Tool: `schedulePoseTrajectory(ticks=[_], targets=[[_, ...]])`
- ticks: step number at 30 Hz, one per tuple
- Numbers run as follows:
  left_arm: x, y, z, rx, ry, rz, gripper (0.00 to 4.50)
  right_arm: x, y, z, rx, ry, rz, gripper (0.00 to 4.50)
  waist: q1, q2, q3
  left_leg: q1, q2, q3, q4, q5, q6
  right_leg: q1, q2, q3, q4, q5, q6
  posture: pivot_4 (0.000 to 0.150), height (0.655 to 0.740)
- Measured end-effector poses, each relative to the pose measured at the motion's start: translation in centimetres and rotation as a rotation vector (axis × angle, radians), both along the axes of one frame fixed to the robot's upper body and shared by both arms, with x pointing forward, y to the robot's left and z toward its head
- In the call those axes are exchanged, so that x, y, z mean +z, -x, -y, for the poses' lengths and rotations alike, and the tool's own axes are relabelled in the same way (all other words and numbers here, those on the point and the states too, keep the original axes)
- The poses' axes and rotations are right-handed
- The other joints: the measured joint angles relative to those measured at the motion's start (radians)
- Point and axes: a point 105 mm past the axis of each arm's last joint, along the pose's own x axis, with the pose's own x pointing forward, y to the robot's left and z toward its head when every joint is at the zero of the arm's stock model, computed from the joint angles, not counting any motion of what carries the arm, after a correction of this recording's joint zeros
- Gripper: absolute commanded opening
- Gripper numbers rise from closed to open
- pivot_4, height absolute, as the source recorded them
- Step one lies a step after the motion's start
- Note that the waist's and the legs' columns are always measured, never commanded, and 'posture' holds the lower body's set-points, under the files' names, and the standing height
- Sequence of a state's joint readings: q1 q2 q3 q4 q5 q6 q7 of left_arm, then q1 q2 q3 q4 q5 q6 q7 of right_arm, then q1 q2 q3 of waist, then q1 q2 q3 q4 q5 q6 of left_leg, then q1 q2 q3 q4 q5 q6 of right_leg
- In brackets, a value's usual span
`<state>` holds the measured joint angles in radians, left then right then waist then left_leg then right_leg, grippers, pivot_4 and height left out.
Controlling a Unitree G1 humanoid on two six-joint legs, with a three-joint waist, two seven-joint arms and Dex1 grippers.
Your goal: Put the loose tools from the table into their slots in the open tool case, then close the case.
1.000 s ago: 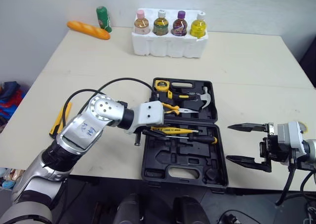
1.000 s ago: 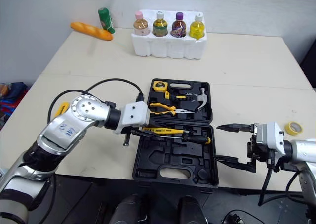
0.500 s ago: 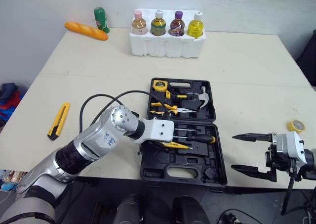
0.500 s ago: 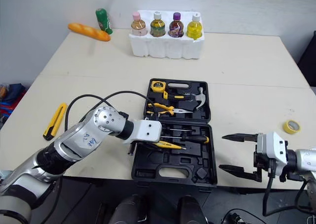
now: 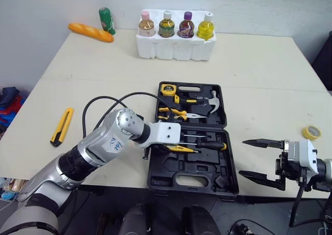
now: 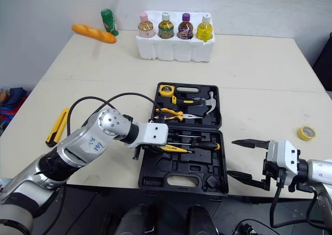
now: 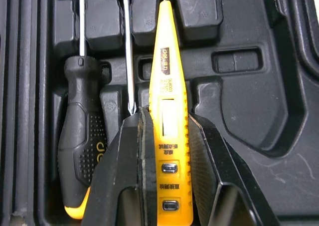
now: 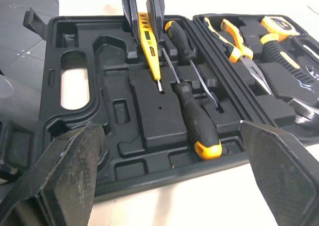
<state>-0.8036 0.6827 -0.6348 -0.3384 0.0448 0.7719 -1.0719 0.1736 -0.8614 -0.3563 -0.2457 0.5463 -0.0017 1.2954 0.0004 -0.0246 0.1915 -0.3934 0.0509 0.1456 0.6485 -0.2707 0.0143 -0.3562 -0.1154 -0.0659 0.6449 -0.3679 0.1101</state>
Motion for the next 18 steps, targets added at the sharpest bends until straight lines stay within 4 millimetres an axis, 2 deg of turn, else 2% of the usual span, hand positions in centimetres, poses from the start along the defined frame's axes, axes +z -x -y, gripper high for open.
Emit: schedulePoseTrajectory(ticks=[10,11,12,17,18], targets=[[0.01,-0.07,0.05,0.004,-0.003,0.004,0.53,-0.39,-0.3,-0.59,-0.003,-0.018,0.014,4.5,0.0,0.0,0.0,0.0,0.0,0.0,0.001,0.0,0.0,0.0,0.0,0.0,0.0,0.0,0.0,0.15,0.74],[0.03,-0.06,0.09,0.001,-0.002,0.005,1.54,-0.45,-0.3,-0.67,-0.002,-0.022,0.015,4.5,0.0,0.0,0.0,0.0,0.0,0.0,0.001,0.0,0.0,0.0,0.0,0.0,0.001,0.0,0.0,0.15,0.74],[0.05,-0.07,0.13,-0.002,0.0,0.008,1.71,-0.52,-0.3,-0.73,-0.001,-0.023,0.014,4.5,0.0,0.0,0.0,0.0,0.0,0.0,0.001,0.0,0.0,0.0,0.0,0.0,0.001,0.0,0.0,0.15,0.74],[0.62,-0.47,0.21,-0.001,0.045,0.027,3.89,-0.91,-0.14,-0.69,-0.013,-0.023,0.002,4.5,0.0,0.0,0.0,0.0,0.0,0.0,0.0,0.0,0.0,0.0,0.0,0.0,0.0,0.0,0.0,0.15,0.74],[0.77,-0.16,0.4,-0.014,0.074,-0.002,3.89,-1.01,-0.05,-0.69,-0.014,-0.024,-0.002,4.5,0.0,0.0,0.0,0.0,0.0,0.0,0.0,0.0,0.0,0.0,0.0,0.0,0.0,0.0,0.0,0.15,0.74]])
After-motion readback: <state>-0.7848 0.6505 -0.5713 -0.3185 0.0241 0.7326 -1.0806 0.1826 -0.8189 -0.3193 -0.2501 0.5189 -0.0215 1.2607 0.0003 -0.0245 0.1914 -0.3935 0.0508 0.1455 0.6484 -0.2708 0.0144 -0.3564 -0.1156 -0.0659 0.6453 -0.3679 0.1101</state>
